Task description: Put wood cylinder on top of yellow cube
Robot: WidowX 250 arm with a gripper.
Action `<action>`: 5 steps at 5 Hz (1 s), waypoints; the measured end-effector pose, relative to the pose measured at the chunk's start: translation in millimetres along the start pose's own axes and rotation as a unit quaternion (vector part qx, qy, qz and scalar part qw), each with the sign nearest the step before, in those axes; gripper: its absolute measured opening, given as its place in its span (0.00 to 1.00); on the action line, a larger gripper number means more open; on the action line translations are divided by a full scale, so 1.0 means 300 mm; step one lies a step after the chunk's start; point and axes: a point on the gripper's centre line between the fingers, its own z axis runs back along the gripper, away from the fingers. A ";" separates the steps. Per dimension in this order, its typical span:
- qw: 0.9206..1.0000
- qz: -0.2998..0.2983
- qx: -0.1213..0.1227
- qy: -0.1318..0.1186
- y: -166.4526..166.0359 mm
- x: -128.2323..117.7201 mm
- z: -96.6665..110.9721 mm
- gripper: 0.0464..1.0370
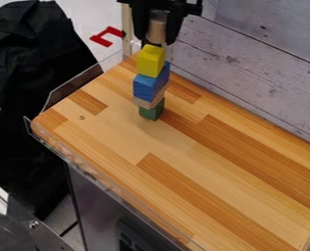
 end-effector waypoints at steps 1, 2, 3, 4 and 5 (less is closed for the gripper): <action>1.000 0.006 0.001 0.016 0.016 -0.017 -0.013 0.51; 0.999 0.007 -0.003 0.031 0.026 -0.031 -0.031 0.51; 0.999 0.008 -0.002 0.036 0.025 -0.038 -0.040 0.51; 0.999 0.007 -0.005 0.032 0.022 -0.035 -0.039 0.51; 0.999 0.003 -0.008 0.038 0.015 -0.031 -0.056 0.51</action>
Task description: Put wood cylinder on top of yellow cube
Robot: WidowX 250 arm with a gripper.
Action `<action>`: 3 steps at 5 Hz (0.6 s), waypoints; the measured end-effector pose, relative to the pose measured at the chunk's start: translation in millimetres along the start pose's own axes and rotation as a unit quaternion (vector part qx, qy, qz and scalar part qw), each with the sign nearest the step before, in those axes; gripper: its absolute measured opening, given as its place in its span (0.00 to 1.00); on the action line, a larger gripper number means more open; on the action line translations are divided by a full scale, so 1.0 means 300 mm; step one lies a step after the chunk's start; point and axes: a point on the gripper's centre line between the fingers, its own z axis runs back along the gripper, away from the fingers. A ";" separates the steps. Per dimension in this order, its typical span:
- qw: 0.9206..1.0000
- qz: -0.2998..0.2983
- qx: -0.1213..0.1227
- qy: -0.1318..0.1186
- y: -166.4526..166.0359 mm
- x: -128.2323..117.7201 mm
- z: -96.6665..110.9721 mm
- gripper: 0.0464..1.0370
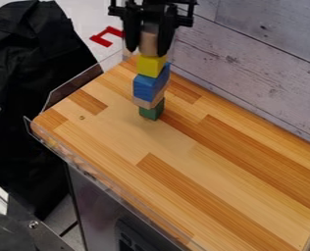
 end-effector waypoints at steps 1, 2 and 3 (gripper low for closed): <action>1.000 -0.004 -0.008 0.000 -0.011 0.002 -0.003 0.51; 1.000 -0.007 -0.015 0.009 -0.016 0.002 -0.012 0.59; 1.000 -0.001 -0.020 0.016 -0.020 0.003 -0.023 0.89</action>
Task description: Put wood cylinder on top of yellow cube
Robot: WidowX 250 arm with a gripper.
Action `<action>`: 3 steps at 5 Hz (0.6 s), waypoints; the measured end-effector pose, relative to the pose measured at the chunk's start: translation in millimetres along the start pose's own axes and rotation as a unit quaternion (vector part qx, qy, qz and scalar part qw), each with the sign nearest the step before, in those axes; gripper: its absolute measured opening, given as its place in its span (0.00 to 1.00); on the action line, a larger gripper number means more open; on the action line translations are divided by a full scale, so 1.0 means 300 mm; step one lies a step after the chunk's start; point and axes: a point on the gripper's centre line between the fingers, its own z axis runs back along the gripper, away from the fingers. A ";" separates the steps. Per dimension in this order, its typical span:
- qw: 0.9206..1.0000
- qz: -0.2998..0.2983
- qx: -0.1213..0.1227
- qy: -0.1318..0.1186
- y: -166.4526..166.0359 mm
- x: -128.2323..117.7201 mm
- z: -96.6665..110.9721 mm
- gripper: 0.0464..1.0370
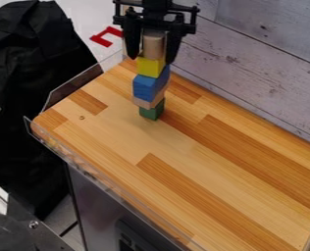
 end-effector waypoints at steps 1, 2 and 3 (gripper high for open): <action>1.000 0.005 -0.005 -0.005 0.001 0.002 0.007 0.97; 0.999 0.011 -0.005 -0.038 -0.001 0.003 0.079 0.96; 0.997 0.003 0.009 -0.080 -0.019 -0.011 0.185 0.96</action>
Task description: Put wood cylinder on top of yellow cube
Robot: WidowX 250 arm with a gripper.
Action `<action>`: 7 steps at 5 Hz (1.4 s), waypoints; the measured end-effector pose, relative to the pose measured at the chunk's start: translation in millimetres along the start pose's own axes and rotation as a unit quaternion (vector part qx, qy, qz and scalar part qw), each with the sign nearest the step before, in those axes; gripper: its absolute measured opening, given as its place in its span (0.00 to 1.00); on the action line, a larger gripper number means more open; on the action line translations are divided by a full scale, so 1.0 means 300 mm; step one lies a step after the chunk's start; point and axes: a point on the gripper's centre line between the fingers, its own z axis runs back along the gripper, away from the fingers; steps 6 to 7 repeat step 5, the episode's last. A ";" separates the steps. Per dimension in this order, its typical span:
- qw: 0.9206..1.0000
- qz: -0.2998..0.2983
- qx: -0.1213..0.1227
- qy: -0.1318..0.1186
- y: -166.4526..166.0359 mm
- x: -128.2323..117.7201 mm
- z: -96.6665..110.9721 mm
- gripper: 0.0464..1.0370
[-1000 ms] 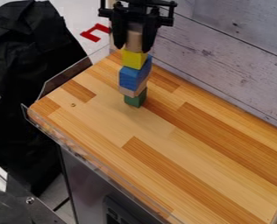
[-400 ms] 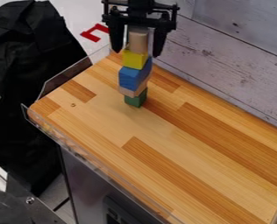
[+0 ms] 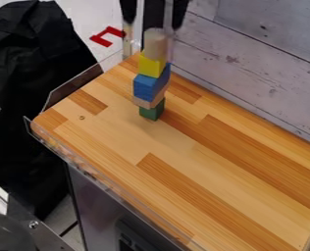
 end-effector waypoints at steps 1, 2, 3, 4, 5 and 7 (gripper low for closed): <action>0.999 -0.042 0.023 -0.024 -0.065 -0.045 0.069 0.96; 0.995 -0.087 0.032 -0.023 -0.140 -0.096 0.071 0.96; 0.989 -0.144 0.028 -0.002 -0.240 -0.172 0.022 0.96; 0.985 -0.168 0.026 0.006 -0.288 -0.215 -0.018 0.96; 0.984 -0.174 0.023 0.013 -0.307 -0.235 -0.048 0.96; 0.984 -0.174 0.023 0.013 -0.307 -0.235 -0.048 0.96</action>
